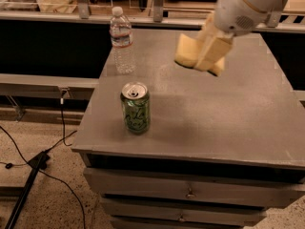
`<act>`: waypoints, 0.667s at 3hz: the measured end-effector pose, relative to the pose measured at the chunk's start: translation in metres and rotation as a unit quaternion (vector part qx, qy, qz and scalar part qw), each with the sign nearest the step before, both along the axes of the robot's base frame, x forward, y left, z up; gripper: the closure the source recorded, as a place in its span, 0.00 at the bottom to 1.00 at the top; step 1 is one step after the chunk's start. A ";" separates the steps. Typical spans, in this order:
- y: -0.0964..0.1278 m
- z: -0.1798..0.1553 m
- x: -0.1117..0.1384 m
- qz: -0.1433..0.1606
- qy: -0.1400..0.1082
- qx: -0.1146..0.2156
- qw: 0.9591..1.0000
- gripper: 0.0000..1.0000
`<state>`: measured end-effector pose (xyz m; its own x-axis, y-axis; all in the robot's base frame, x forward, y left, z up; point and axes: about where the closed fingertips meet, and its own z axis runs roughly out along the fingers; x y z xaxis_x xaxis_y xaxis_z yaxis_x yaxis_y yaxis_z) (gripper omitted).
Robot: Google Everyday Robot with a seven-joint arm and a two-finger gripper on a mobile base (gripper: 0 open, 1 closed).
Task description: Move sponge near water bottle
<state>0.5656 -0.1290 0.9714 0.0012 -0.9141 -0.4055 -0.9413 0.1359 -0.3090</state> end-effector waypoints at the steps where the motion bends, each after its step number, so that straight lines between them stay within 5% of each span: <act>1: 0.076 0.020 0.040 0.031 -0.015 0.030 0.999 1.00; 2: 0.127 0.009 0.061 0.037 -0.005 0.035 0.999 1.00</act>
Offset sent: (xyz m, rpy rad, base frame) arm 0.0869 0.1861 -0.0054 0.0773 0.0220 0.0797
